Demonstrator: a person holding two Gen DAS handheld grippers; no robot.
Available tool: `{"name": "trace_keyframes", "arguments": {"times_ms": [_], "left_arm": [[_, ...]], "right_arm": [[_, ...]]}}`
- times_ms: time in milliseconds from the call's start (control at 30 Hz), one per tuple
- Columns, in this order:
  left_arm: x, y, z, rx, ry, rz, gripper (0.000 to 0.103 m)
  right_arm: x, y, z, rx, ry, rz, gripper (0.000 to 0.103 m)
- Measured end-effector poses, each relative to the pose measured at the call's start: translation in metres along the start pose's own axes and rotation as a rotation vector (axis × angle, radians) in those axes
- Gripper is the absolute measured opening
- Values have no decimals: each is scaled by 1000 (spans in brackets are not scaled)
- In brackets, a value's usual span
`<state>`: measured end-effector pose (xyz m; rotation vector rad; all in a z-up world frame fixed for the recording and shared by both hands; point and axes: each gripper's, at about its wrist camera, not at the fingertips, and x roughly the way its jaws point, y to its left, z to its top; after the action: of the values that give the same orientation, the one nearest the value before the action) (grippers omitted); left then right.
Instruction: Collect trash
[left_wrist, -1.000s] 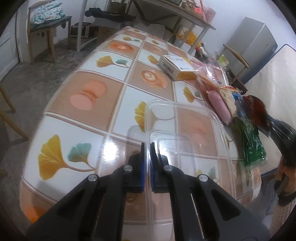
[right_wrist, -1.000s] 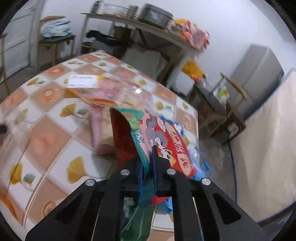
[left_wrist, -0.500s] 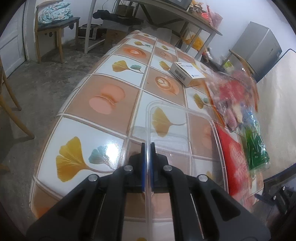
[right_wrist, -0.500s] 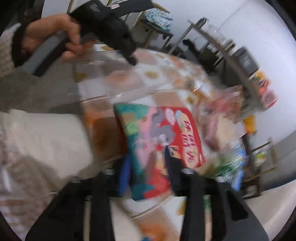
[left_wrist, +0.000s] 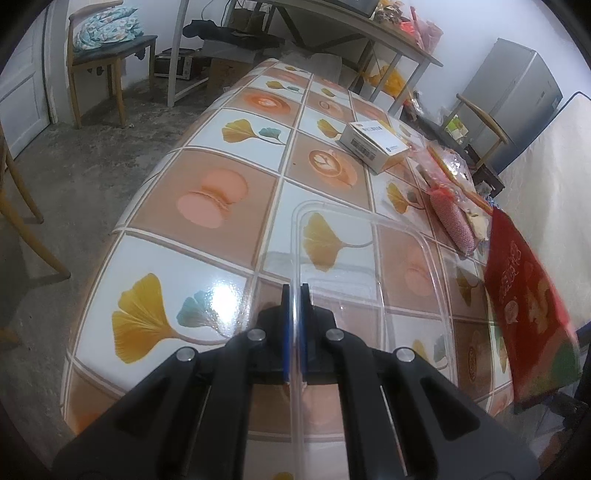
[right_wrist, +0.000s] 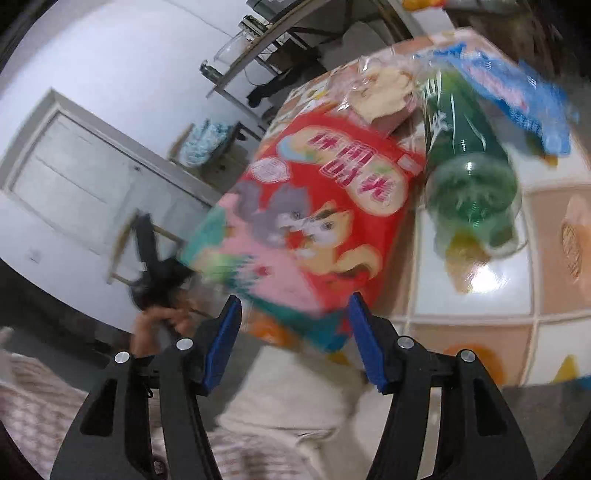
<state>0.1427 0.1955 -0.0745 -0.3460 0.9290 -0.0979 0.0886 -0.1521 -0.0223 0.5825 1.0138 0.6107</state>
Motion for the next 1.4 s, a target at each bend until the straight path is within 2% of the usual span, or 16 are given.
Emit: {"name": "trace_keyframes", "arguments": {"times_ms": [67, 133, 200, 333, 467, 533, 600, 667, 767, 900, 967, 1033, 1167, 1400], "left_arm": [[0, -1, 0, 3, 0, 2, 2], [0, -1, 0, 6, 0, 4, 2], [0, -3, 0, 5, 0, 3, 2], [0, -2, 0, 2, 0, 3, 2], [0, -2, 1, 7, 4, 9, 3], [1, -3, 2, 12, 5, 13, 3], [2, -5, 2, 21, 4, 14, 3], [2, -6, 1, 28, 4, 15, 3], [3, -8, 1, 34, 9, 20, 3], [3, -7, 2, 30, 14, 30, 3], [3, -7, 3, 28, 20, 30, 3], [4, -8, 3, 34, 22, 35, 3], [4, -8, 3, 36, 23, 37, 3], [5, -9, 3, 40, 21, 35, 3]], "right_arm": [[6, 8, -5, -44, 44, 4, 68], [13, 21, -11, -113, 92, -22, 69], [13, 30, -12, -158, 97, -25, 69], [-1, 17, 2, -92, 19, -47, 69], [-43, -3, 29, -32, -155, -68, 69], [-64, -11, 42, -26, -245, -143, 69], [-77, -21, 59, -44, -311, -259, 69], [-77, -37, 83, -50, -328, -414, 79], [-69, -78, 120, 47, -300, -515, 81], [-48, -130, 165, 207, -223, -529, 82], [-35, -150, 182, 279, -174, -569, 82], [-22, -164, 197, 333, -139, -542, 82], [-2, -173, 215, 370, -97, -548, 82], [22, -166, 227, 281, -35, -712, 82]]}}
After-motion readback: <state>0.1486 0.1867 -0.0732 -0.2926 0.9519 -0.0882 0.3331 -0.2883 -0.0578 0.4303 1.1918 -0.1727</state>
